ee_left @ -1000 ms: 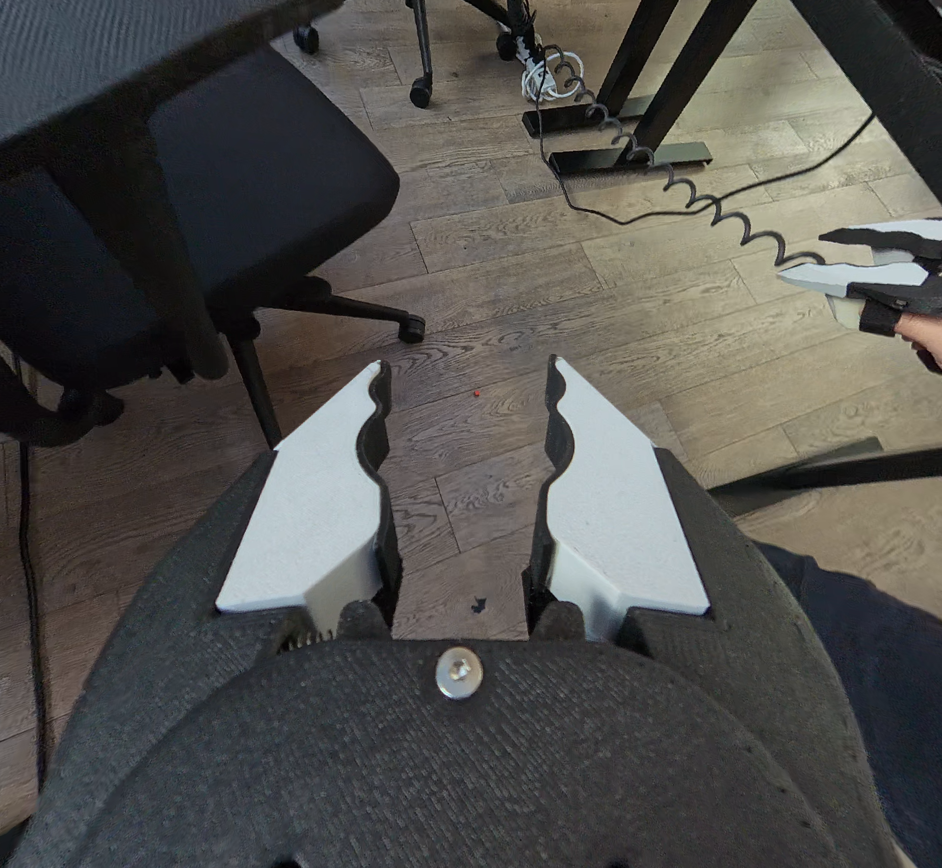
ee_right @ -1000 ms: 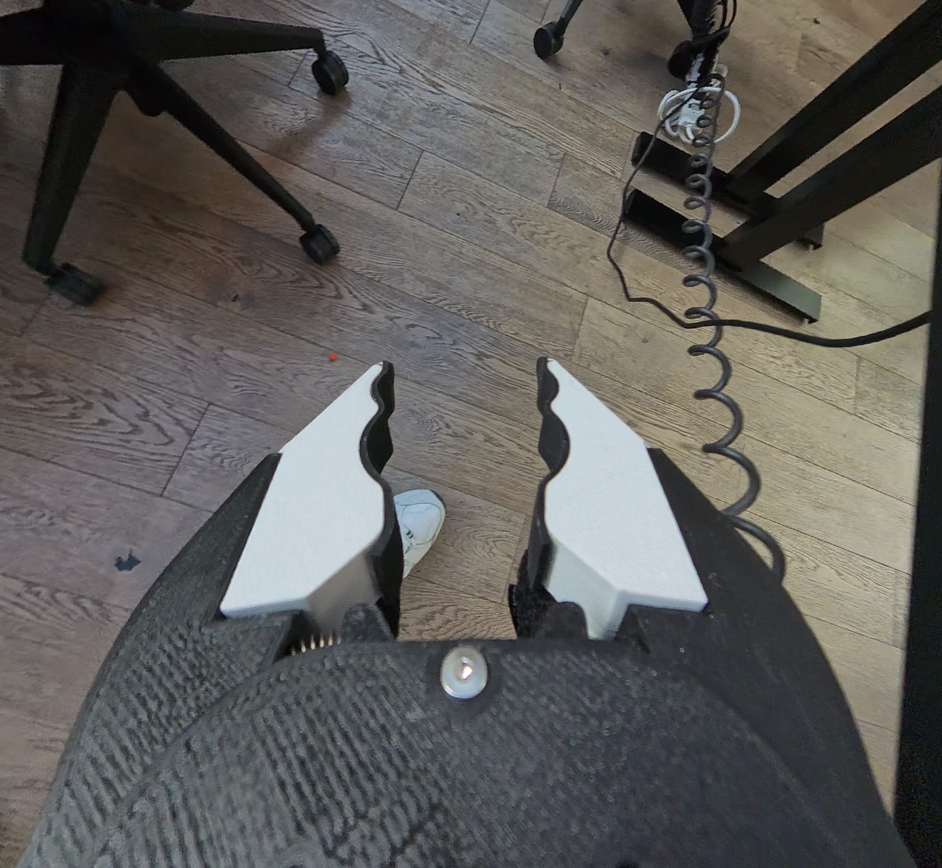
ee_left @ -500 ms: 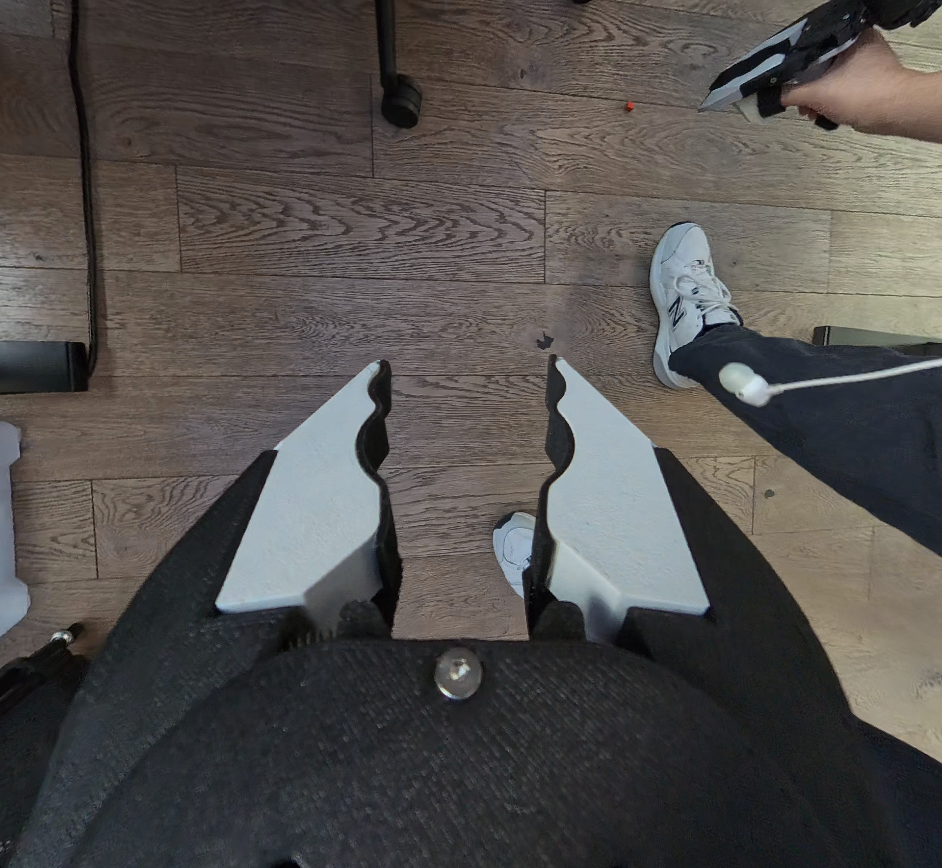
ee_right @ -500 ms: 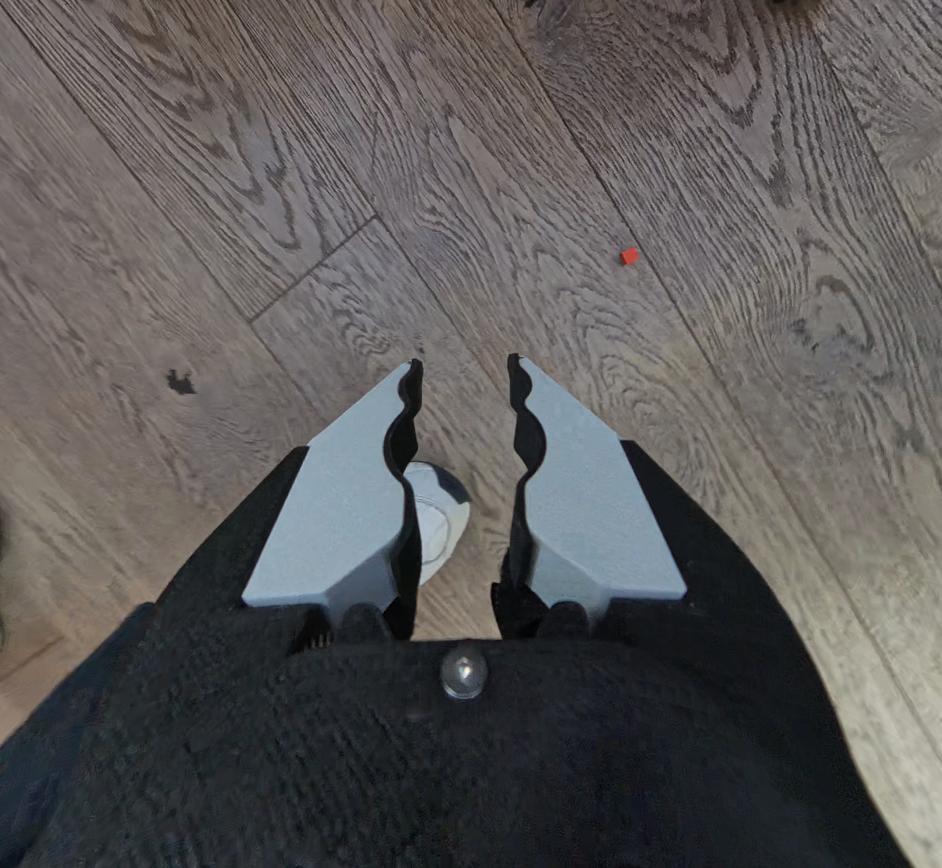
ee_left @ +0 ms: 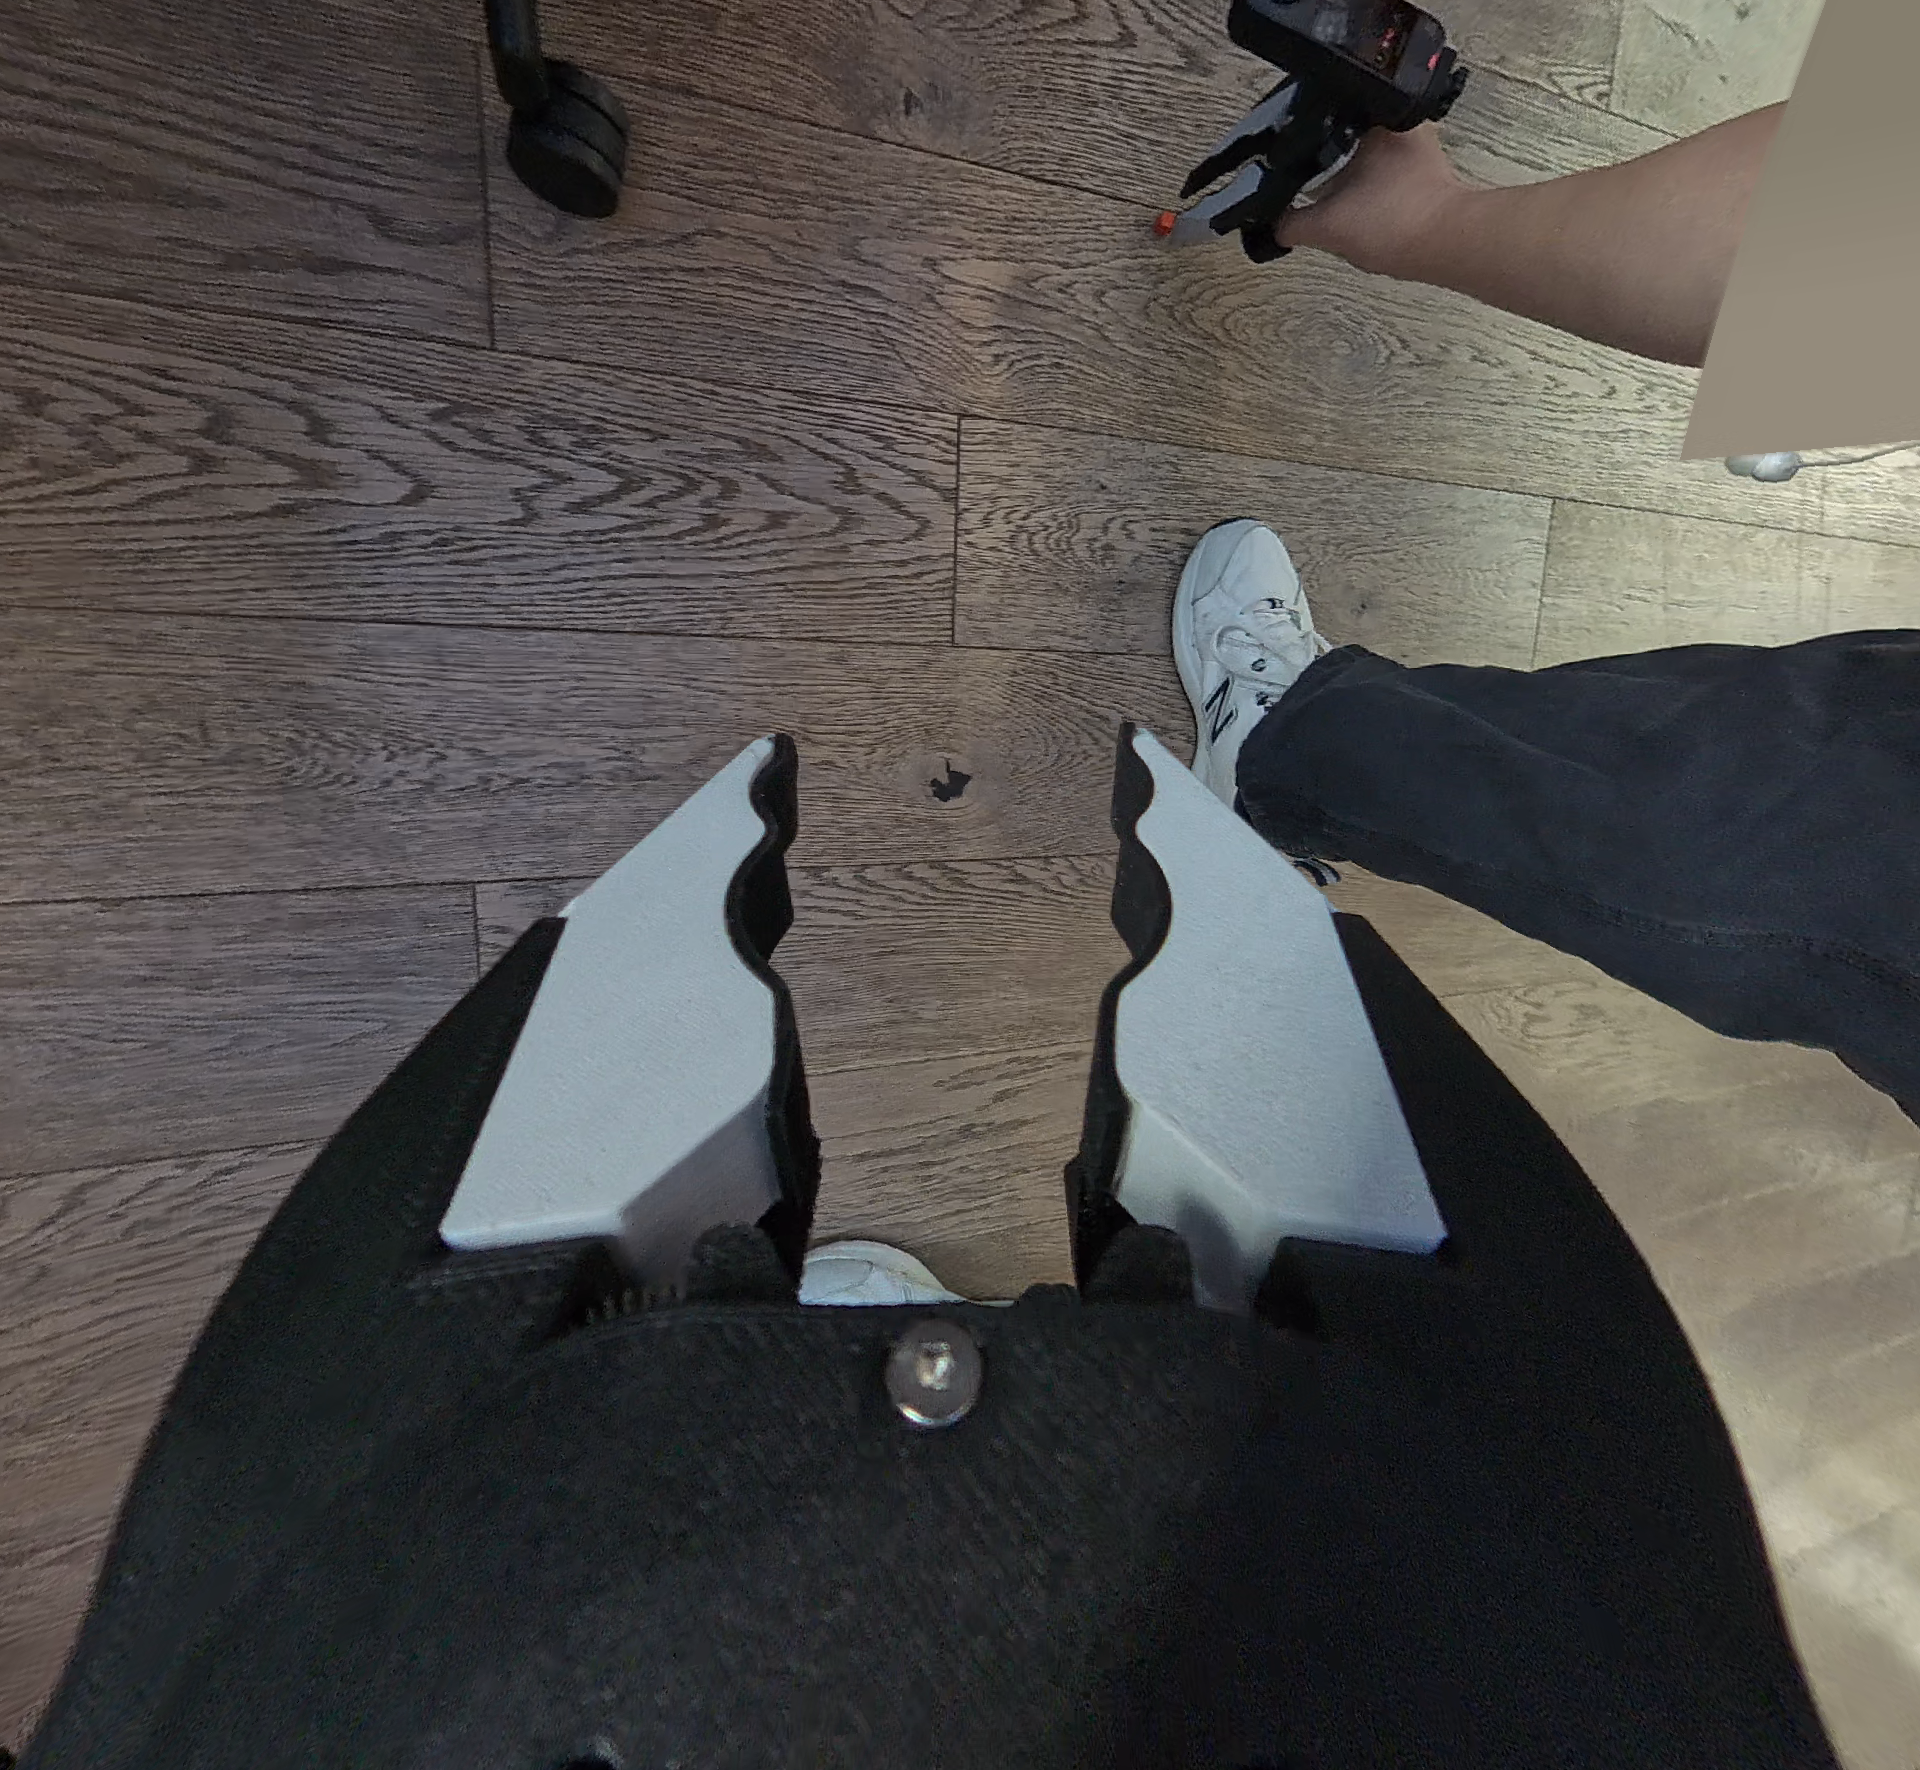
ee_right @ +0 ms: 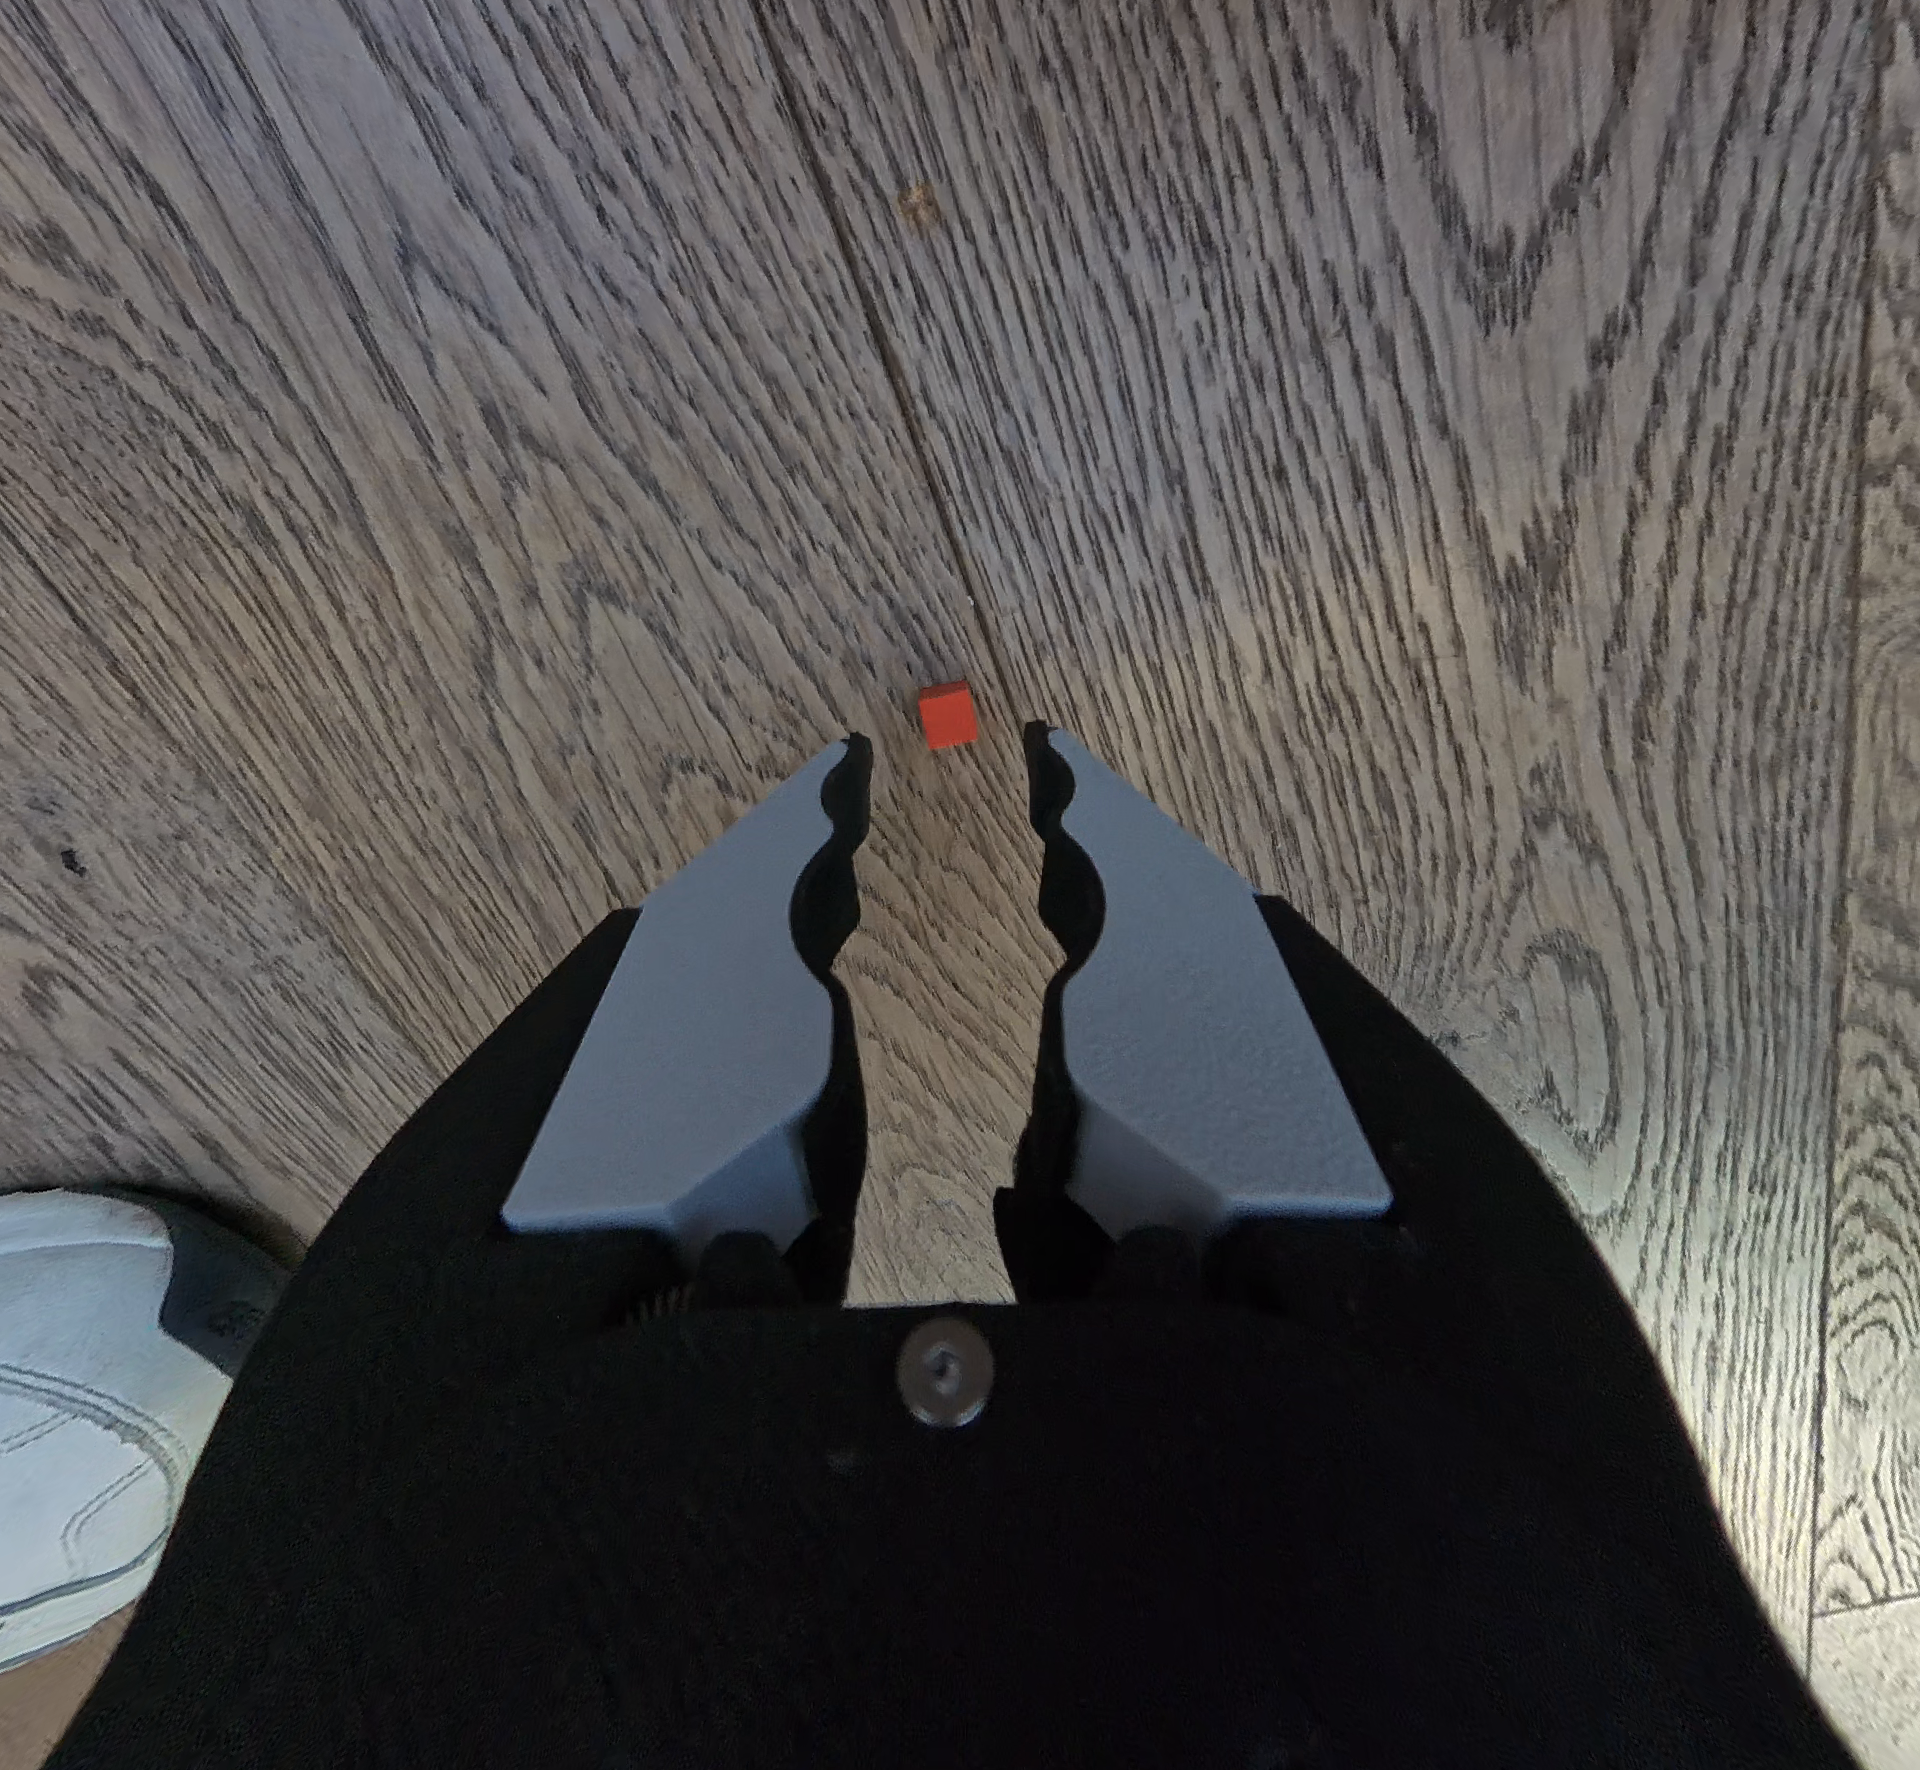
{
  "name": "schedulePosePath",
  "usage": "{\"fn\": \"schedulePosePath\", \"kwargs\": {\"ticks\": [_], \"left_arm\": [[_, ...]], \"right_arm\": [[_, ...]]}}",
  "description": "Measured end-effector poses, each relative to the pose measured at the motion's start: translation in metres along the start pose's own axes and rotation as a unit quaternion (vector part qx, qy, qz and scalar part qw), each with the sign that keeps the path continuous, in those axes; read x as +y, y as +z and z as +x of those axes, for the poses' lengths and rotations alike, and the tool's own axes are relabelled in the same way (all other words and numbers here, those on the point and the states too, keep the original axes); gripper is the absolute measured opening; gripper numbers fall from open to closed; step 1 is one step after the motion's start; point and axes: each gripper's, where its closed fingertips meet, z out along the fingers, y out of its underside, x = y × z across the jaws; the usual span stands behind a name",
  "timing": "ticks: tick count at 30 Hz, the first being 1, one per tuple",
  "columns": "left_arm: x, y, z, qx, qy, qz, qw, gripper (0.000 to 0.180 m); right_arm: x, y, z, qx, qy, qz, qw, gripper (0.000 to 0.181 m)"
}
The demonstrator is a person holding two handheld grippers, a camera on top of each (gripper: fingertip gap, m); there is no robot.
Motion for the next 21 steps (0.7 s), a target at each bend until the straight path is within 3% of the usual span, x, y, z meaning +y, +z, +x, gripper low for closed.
{"fn": "schedulePosePath", "kwargs": {"ticks": [3,4,7,14,17,21], "left_arm": [[-0.009,0.015,0.013,0.028,0.002,-0.016,0.999,0.054],[-0.011,0.019,0.015,0.028,0.003,-0.015,0.999,0.052],[-0.016,0.025,0.02,0.029,-0.002,-0.013,0.999,0.052],[-0.033,-0.024,0.059,0.073,0.001,0.011,0.997,0.051],[-0.059,-0.091,0.052,0.022,0.057,0.066,0.996,0.072],[-0.11,-0.223,0.059,0.0,0.163,0.171,0.972,0.072]], "right_arm": [[0.003,0.008,0.001,-0.006,-0.016,-0.005,1.0,0.023],[0.004,0.01,-0.001,-0.014,-0.021,-0.009,1.0,0.01],[-0.003,0.002,-0.002,-0.016,-0.011,0.009,1.0,0.008],[-0.007,-0.147,-0.061,-0.059,0.149,0.092,0.983,0.009],[0.018,-0.262,-0.112,-0.006,0.174,0.122,0.977,0.009],[0.064,-0.457,-0.215,0.087,0.194,0.146,0.966,0.009]]}}
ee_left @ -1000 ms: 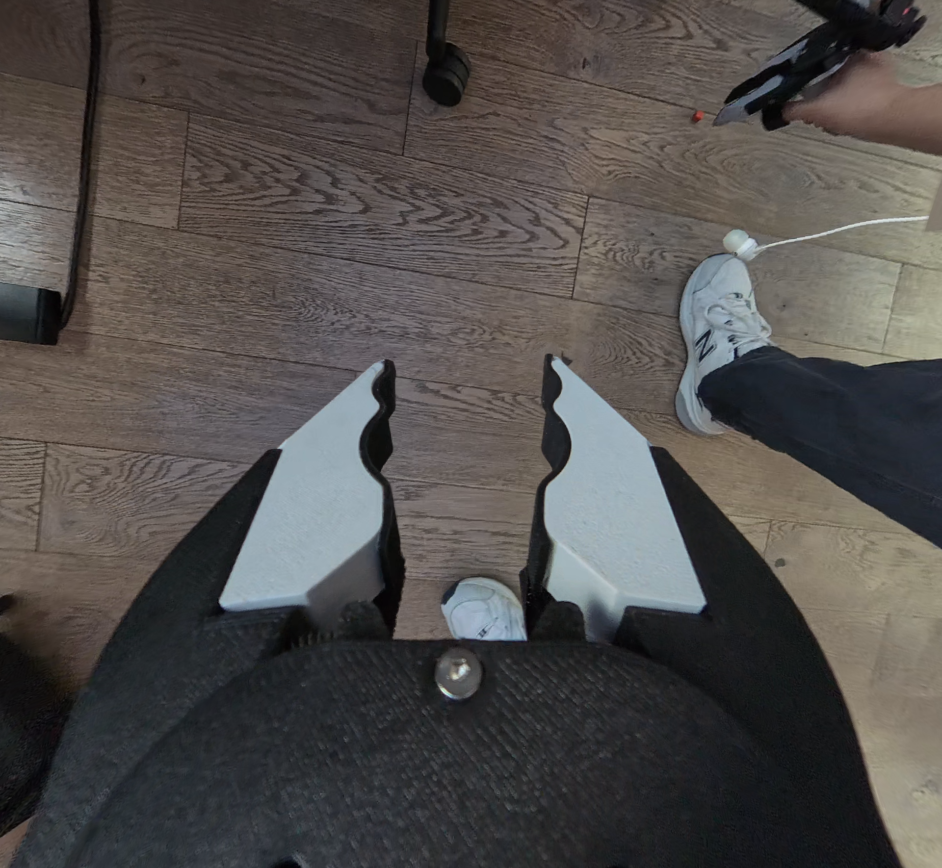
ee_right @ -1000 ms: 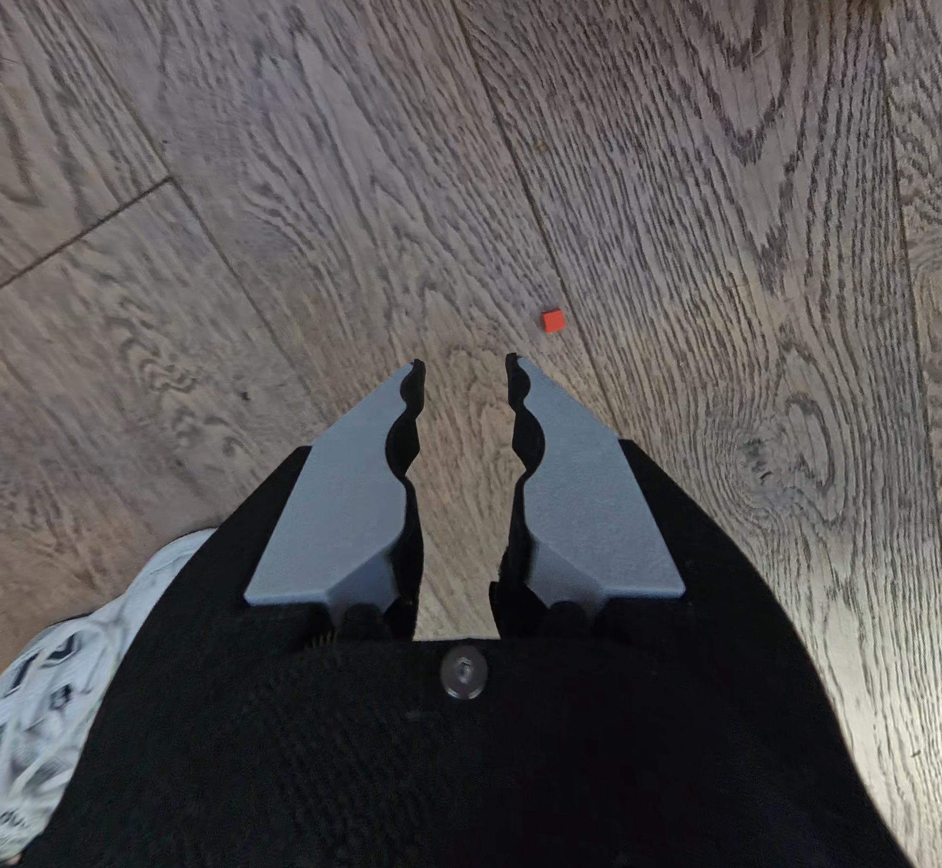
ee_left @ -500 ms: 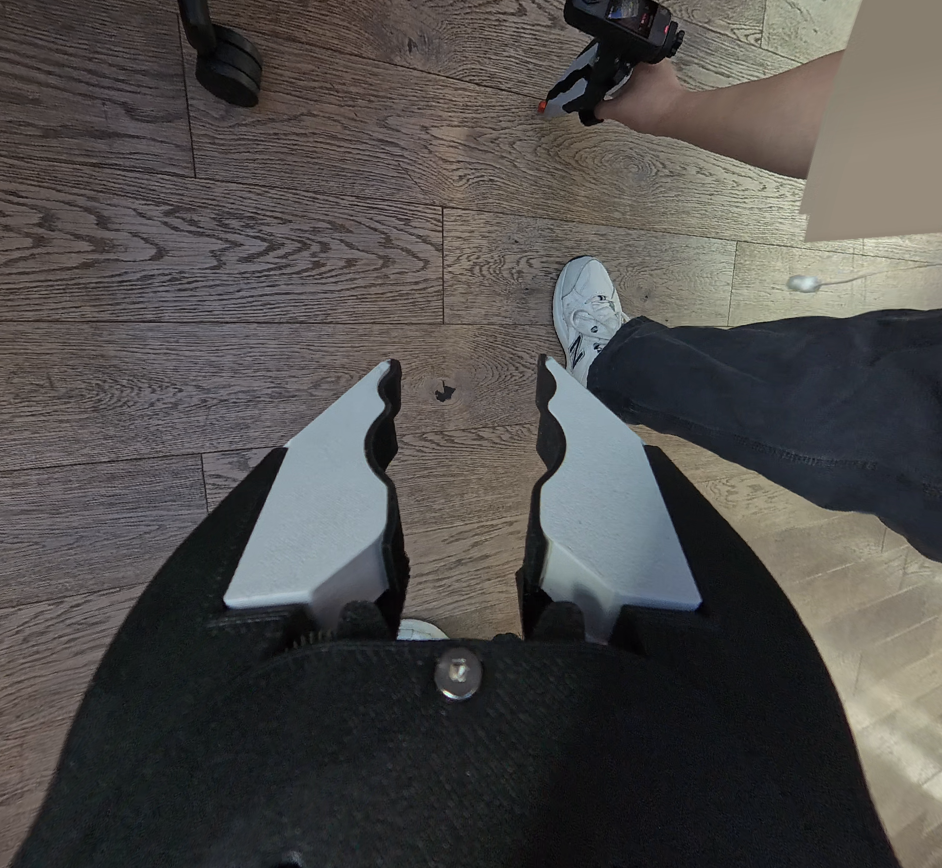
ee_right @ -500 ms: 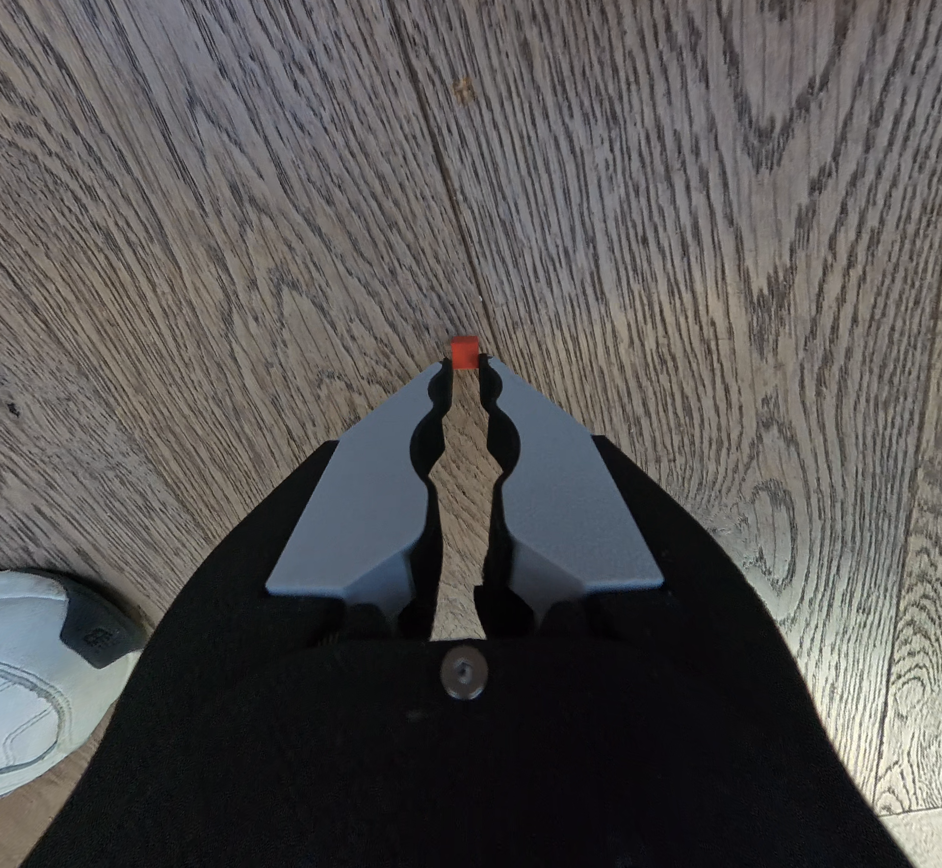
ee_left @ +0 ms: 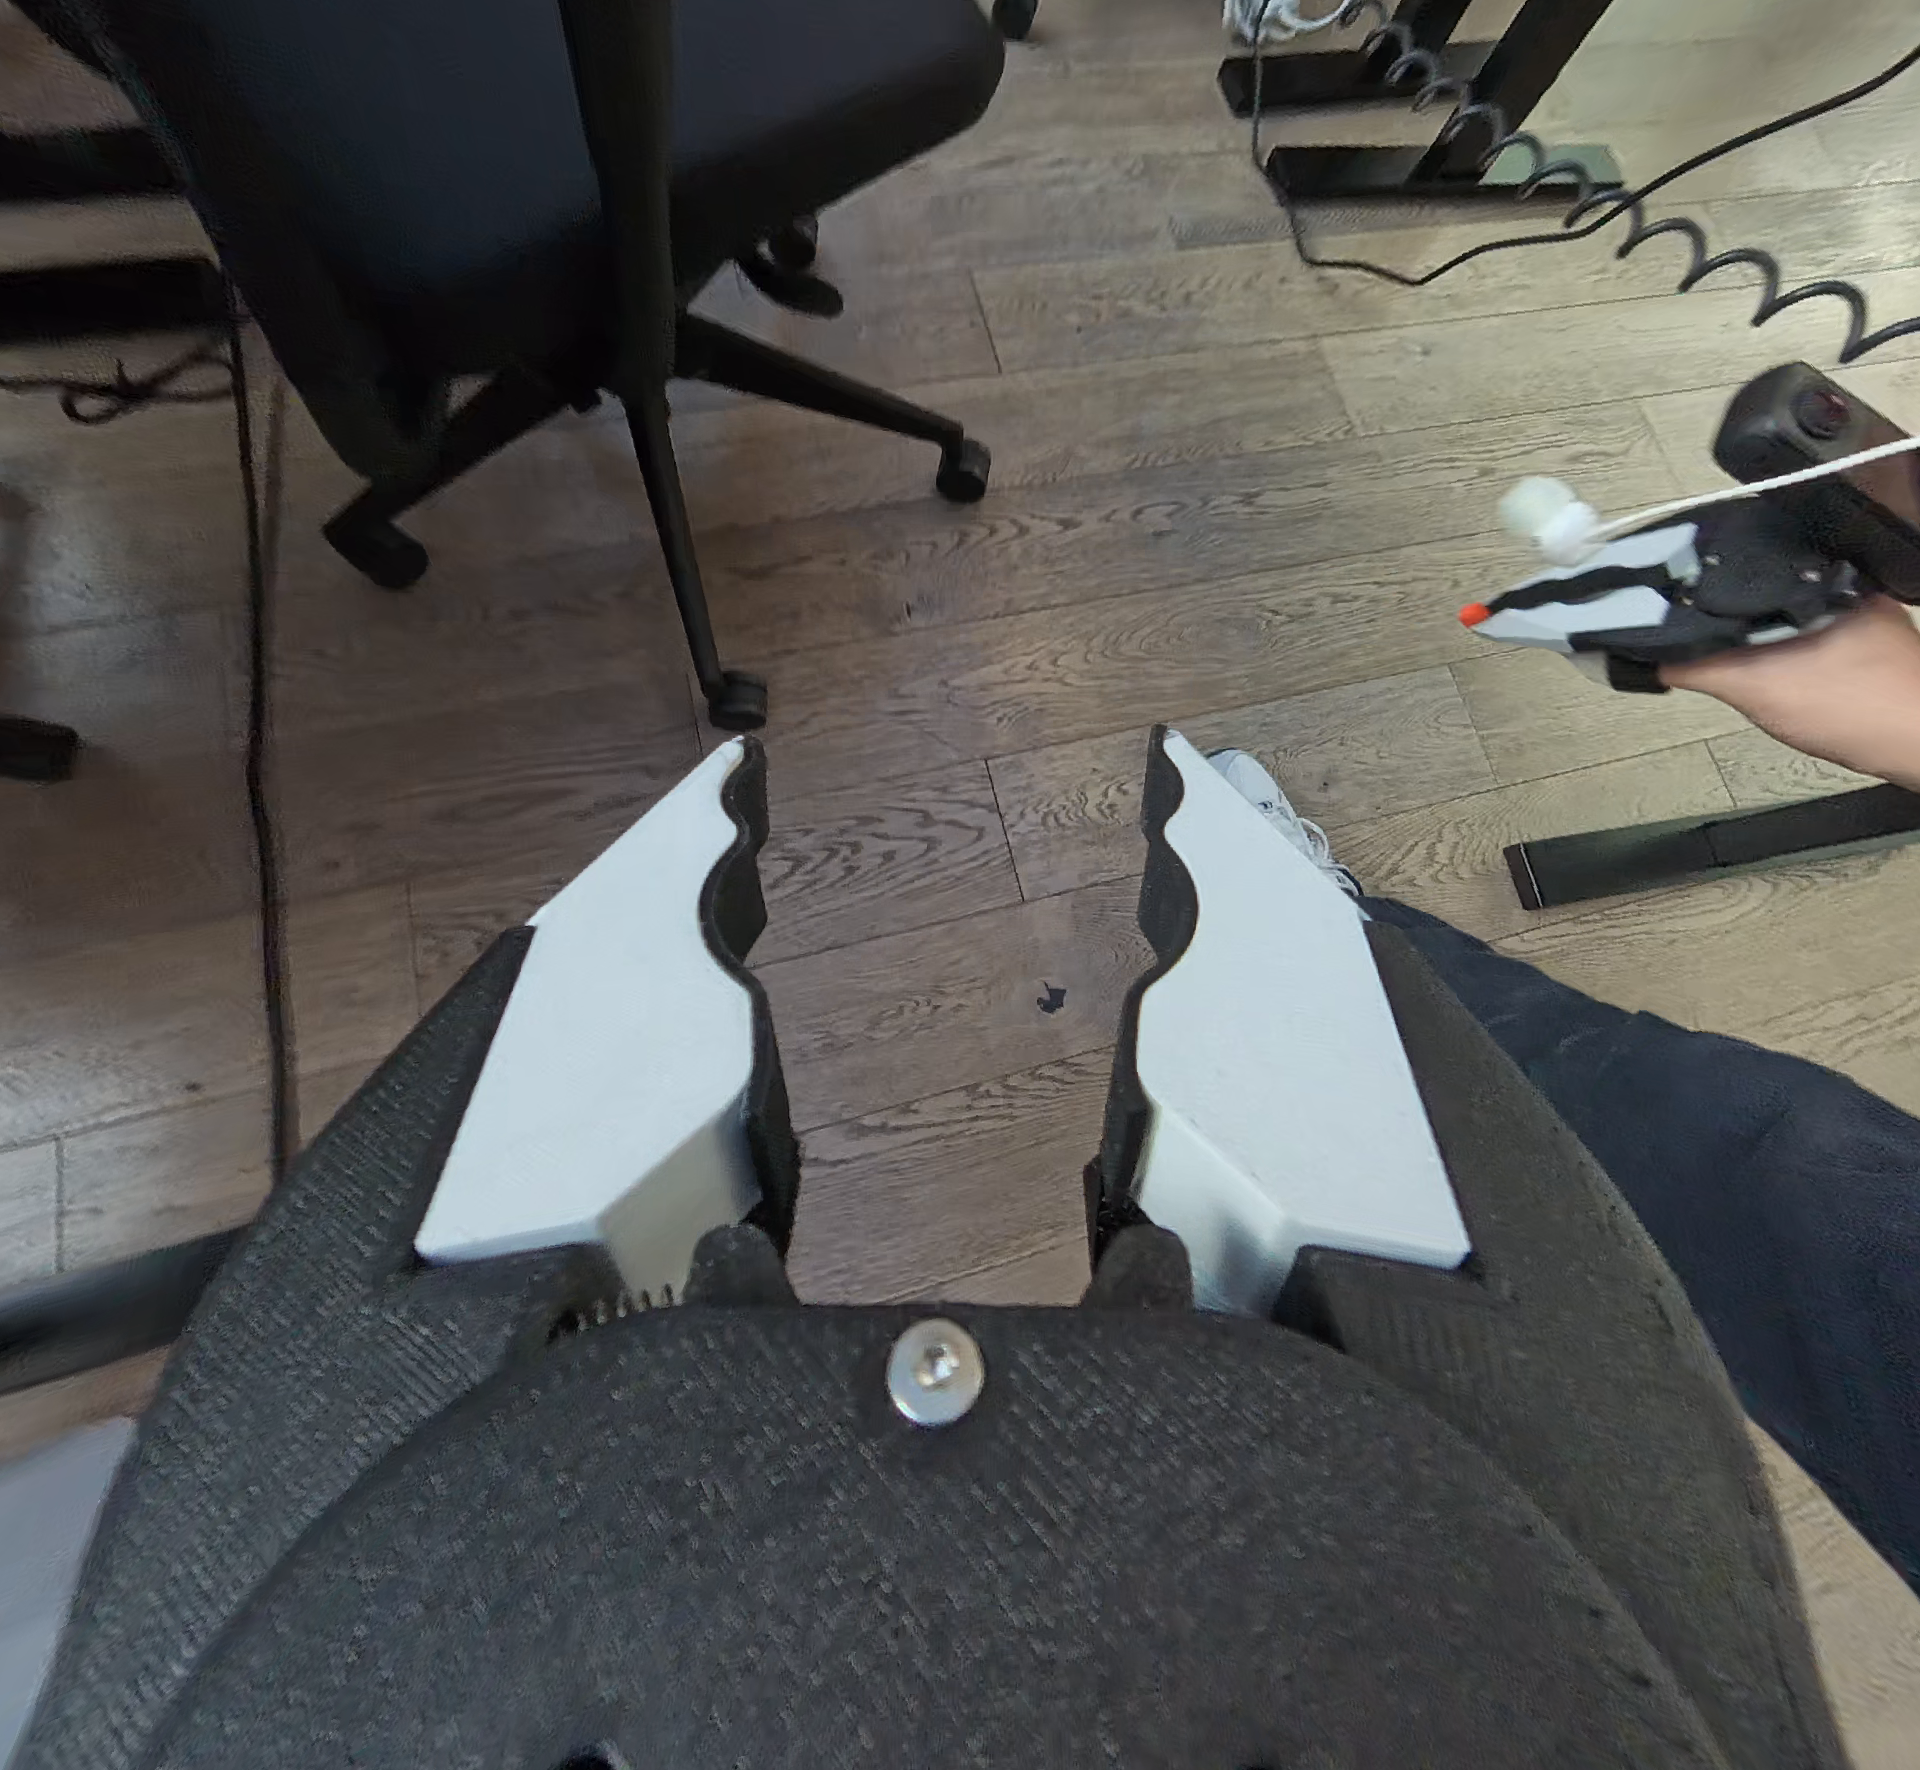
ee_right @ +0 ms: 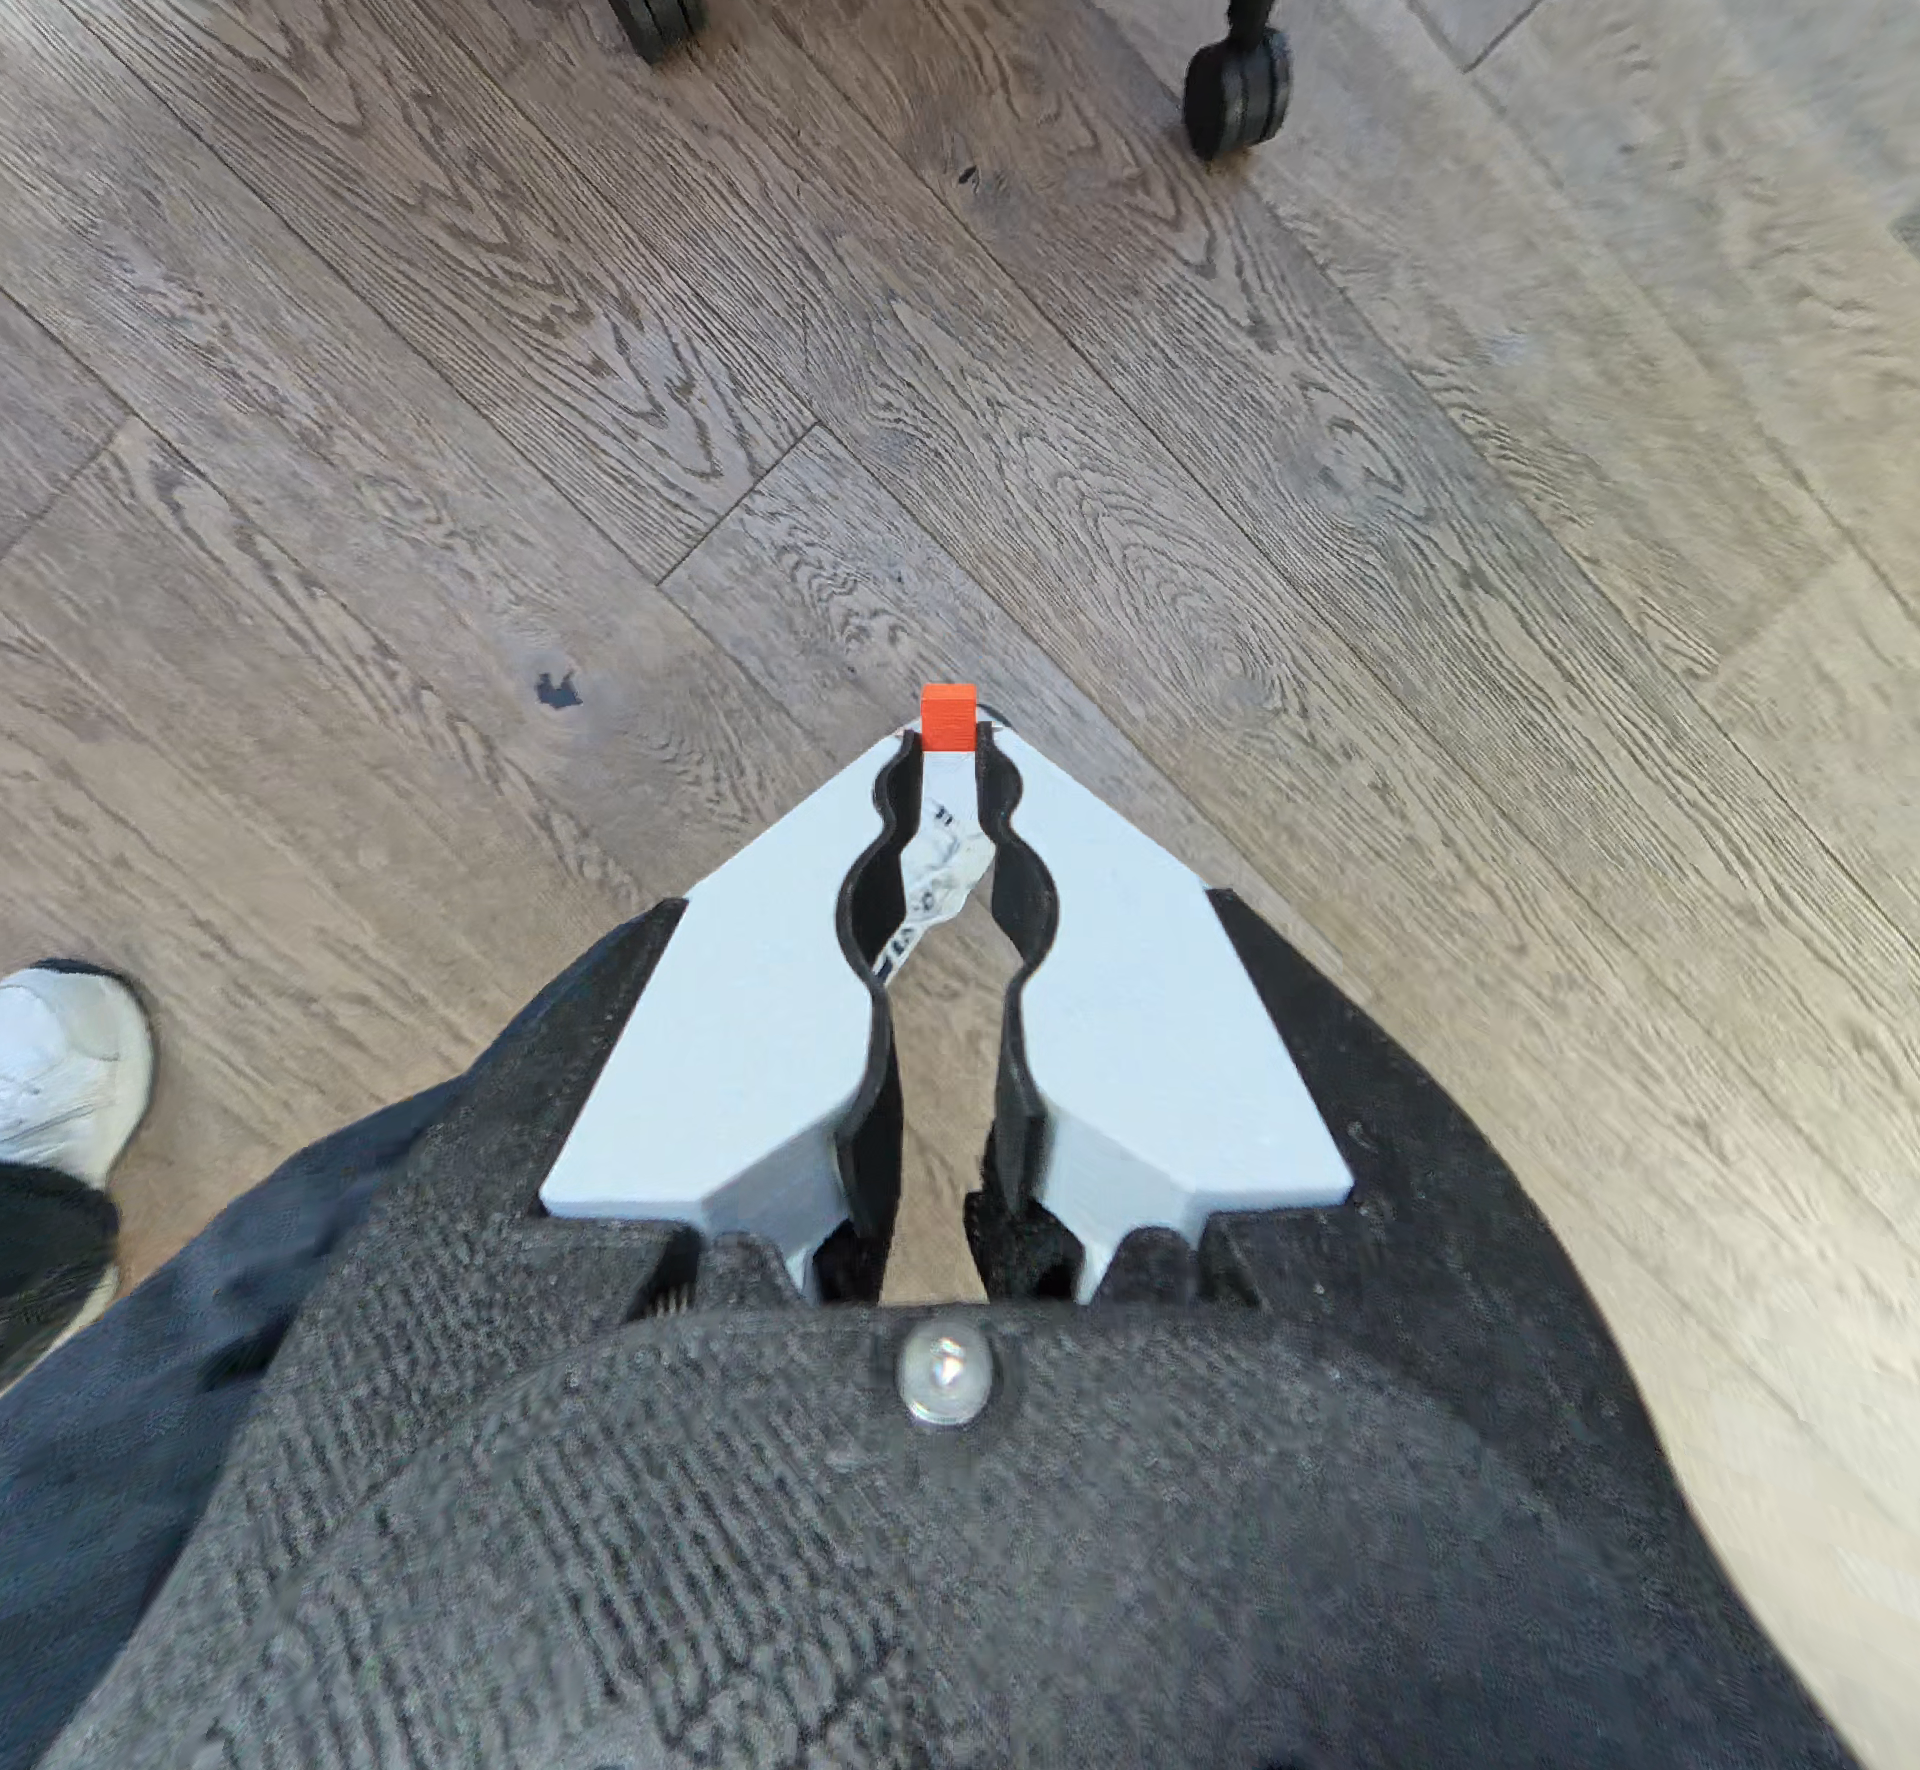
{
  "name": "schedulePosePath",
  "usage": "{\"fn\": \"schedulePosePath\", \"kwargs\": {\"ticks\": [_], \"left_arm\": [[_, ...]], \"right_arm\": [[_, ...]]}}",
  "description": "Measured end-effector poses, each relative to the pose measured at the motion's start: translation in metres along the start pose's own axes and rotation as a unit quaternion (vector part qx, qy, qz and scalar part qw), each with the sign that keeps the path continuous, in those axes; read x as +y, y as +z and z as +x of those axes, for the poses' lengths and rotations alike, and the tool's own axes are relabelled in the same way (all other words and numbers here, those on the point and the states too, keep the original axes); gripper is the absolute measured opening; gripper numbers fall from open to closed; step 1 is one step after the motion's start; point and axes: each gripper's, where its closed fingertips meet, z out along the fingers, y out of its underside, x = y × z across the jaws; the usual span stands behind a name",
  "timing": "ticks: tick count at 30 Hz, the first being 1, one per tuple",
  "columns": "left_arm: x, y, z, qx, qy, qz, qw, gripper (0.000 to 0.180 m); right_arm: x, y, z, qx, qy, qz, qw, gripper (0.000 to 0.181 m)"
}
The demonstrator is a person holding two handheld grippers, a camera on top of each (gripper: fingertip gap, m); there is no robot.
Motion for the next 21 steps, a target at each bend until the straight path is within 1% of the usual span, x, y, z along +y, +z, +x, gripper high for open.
{"fn": "schedulePosePath", "kwargs": {"ticks": [4,6,8,10,13,17,19,21], "left_arm": [[-0.101,-0.116,0.027,0.057,0.06,0.07,0.994,0.075],[-0.148,-0.161,0.05,0.076,0.079,0.103,0.989,0.092],[-0.186,-0.195,0.092,0.121,0.095,0.126,0.98,0.094],[-0.213,-0.22,0.154,0.195,0.111,0.14,0.964,0.093],[-0.234,-0.25,0.267,0.301,0.148,0.159,0.928,0.09],[-0.227,-0.287,0.446,0.422,0.213,0.189,0.861,0.084],[-0.209,-0.3,0.542,0.478,0.228,0.177,0.83,0.076],[-0.187,-0.311,0.635,0.529,0.229,0.148,0.804,0.077]], "right_arm": [[0.028,-0.221,-0.074,0.041,0.1,0.056,0.993,0.009],[0.058,-0.315,-0.107,0.065,0.145,0.064,0.985,0.009],[0.093,-0.401,-0.131,0.102,0.192,0.067,0.974,0.009],[0.132,-0.477,-0.145,0.145,0.242,0.074,0.957,0.009],[0.205,-0.577,-0.149,0.232,0.322,0.098,0.913,0.009],[0.311,-0.686,-0.161,0.331,0.385,0.112,0.854,0.009],[0.364,-0.738,-0.17,0.37,0.395,0.112,0.833,0.009],[0.415,-0.785,-0.18,0.38,0.426,0.135,0.81,0.009]]}}
